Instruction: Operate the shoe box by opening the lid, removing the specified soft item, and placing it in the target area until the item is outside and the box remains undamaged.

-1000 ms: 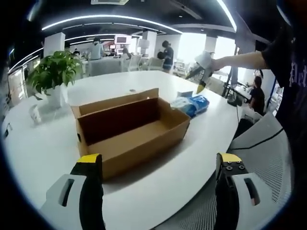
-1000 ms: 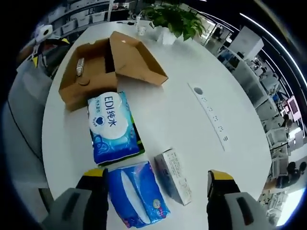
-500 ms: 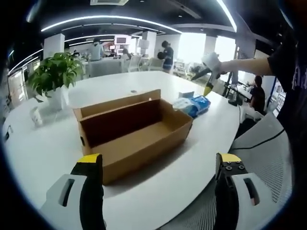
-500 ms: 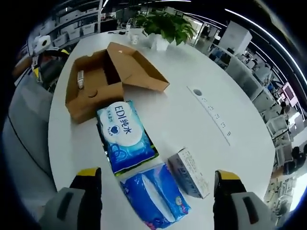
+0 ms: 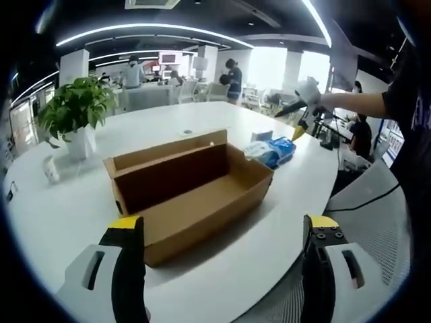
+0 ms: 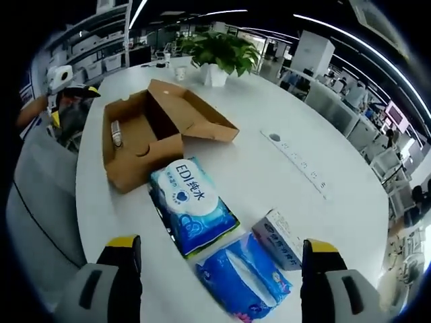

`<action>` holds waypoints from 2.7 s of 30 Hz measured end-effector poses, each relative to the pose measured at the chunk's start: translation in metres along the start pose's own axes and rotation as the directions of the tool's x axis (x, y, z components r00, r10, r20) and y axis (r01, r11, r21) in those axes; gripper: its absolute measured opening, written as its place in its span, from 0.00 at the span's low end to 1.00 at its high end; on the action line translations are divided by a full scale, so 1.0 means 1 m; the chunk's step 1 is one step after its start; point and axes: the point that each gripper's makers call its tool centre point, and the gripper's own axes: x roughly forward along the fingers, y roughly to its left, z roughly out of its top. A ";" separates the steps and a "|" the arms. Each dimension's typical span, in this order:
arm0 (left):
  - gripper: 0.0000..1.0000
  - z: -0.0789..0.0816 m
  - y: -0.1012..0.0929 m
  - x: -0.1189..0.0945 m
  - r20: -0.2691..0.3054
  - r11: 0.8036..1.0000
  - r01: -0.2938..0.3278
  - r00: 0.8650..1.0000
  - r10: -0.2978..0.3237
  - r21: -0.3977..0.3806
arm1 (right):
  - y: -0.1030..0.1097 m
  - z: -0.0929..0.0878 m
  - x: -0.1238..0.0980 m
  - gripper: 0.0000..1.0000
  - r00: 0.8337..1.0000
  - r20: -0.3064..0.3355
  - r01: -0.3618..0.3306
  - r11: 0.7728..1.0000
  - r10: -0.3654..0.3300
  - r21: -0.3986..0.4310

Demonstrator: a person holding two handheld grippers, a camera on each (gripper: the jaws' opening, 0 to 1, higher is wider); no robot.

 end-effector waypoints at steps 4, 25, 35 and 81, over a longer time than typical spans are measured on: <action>0.96 0.007 0.005 0.001 0.021 1.000 -0.005 1.000 0.005 -0.004 | 0.005 0.003 -0.007 1.00 0.999 0.032 0.019 0.999 -0.020 0.032; 0.94 0.028 0.027 0.007 0.028 0.999 0.024 0.999 -0.025 0.028 | 0.040 0.000 -0.038 1.00 0.987 0.108 0.109 0.989 -0.119 0.095; 0.92 0.032 0.031 0.016 -0.021 0.995 0.048 0.999 -0.046 0.083 | 0.055 0.004 -0.056 1.00 0.975 0.160 0.132 0.983 -0.151 0.123; 0.67 0.032 0.068 0.067 -0.309 0.912 0.246 0.941 -0.142 0.329 | 0.134 -0.015 -0.101 1.00 0.949 0.235 0.141 0.949 -0.211 0.281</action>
